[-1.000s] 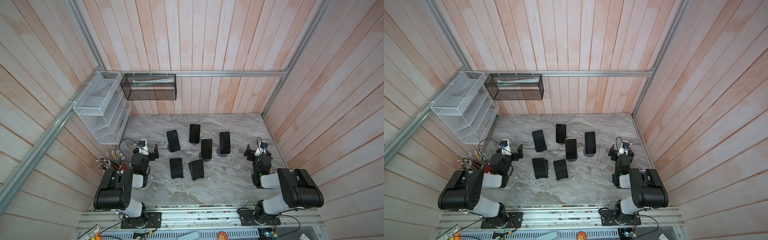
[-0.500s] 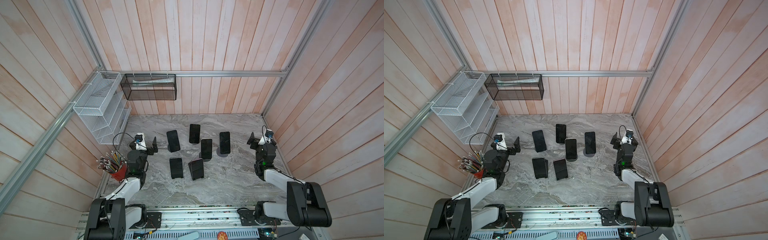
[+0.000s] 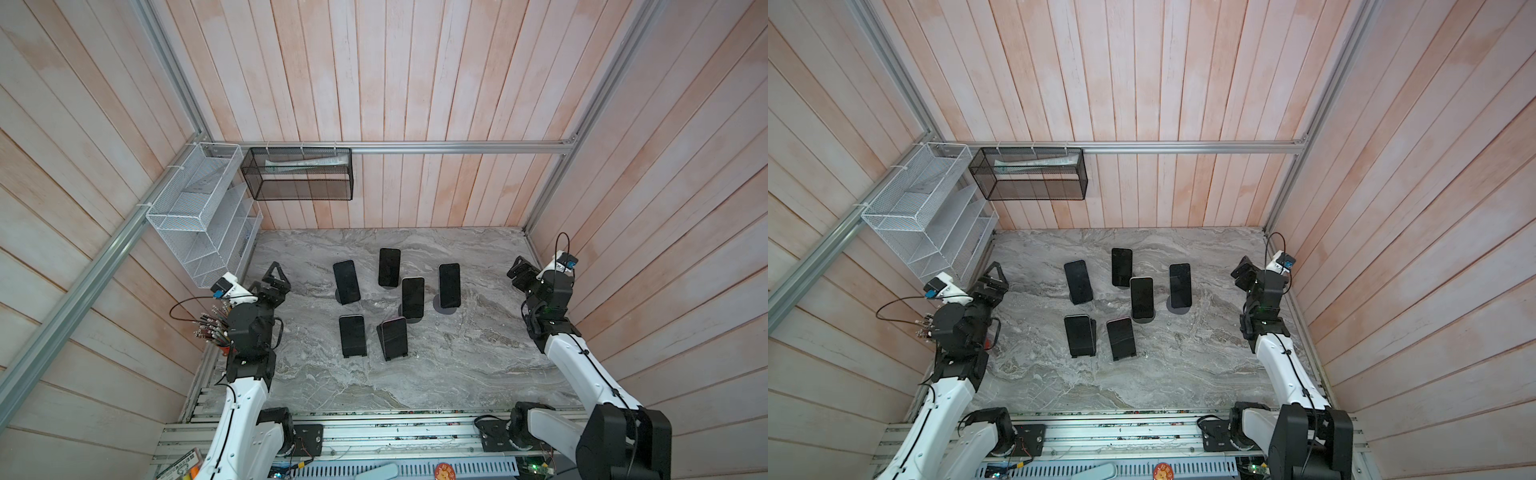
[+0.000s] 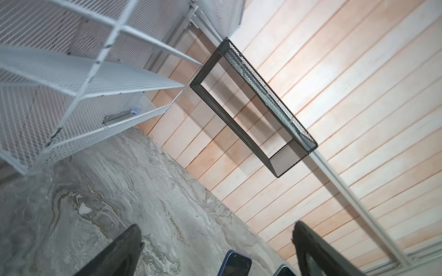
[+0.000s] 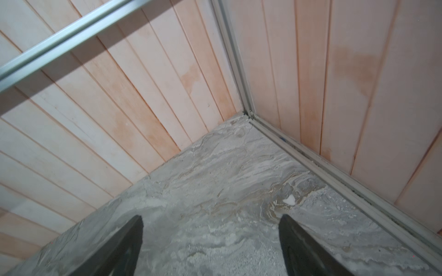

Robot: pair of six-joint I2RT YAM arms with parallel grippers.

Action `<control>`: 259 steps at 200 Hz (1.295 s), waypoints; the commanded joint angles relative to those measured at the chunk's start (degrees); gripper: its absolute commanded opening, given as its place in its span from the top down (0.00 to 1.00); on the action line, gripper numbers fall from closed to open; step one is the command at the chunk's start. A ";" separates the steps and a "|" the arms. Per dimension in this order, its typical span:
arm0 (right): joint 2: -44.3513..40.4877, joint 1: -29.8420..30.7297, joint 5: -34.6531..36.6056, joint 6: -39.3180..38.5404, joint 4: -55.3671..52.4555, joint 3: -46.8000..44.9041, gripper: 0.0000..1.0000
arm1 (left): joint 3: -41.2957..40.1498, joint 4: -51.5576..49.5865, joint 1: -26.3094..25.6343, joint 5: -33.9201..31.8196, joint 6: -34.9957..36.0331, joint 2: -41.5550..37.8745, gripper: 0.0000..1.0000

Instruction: Remove the phone from the phone stand

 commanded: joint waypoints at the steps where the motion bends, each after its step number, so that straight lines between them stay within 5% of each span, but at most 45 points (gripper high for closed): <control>1: -0.18 0.47 -7.92 1.61 -6.64 2.56 0.12 | -1.56 -1.00 0.29 10.66 -8.61 1.01 0.00; 95: -0.31 12.66 -6.60 -6.99 -14.04 5.66 0.11 | 4.69 -9.90 0.13 32.43 -4.43 7.46 0.00; 122: 2.94 16.58 -5.40 -9.71 -17.63 10.77 0.12 | 5.19 -11.16 -1.77 33.35 -2.89 6.46 0.00; 184: 9.30 18.25 -5.99 -11.19 -24.98 19.34 0.15 | 12.76 -16.49 -12.08 33.97 2.13 6.34 0.03; 259: 15.02 18.51 -11.54 -11.93 -27.58 24.04 0.06 | 18.47 -13.38 -32.87 26.41 6.58 13.09 0.00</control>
